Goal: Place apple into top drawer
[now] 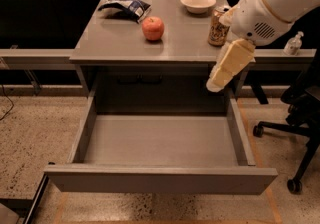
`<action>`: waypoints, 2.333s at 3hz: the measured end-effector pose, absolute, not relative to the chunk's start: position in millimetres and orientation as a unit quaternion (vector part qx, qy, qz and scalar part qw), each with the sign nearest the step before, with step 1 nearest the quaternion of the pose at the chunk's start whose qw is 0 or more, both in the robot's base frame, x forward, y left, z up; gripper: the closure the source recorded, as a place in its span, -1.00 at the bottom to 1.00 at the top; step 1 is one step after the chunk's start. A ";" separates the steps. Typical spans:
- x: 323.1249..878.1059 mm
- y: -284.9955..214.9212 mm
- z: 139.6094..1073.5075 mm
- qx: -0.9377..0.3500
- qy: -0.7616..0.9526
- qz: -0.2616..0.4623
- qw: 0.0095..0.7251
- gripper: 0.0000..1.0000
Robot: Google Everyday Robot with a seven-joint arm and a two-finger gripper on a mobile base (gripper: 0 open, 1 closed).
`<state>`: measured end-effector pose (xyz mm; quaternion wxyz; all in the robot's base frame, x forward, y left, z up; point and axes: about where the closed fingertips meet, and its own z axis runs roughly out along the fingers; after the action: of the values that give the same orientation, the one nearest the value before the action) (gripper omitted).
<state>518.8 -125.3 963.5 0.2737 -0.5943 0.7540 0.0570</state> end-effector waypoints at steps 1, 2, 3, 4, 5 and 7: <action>555.1 -122.7 957.5 -0.567 0.760 0.058 0.313 -1.00; 596.8 -117.4 946.0 -0.548 0.758 0.067 0.348 -1.00; 638.8 -109.4 926.5 -0.541 0.758 0.077 0.356 -1.00; 688.4 -97.6 905.8 -0.520 0.766 0.095 0.366 -1.00; 693.8 -96.8 902.1 -0.518 0.766 0.098 0.367 -1.00; 719.6 -68.8 895.3 -0.492 0.763 0.121 0.402 -1.00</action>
Offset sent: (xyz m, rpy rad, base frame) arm 0.1323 0.0105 -0.0355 0.2109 -0.1334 -0.1082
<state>719.6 -68.8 895.3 0.4016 -0.4921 0.7628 0.1212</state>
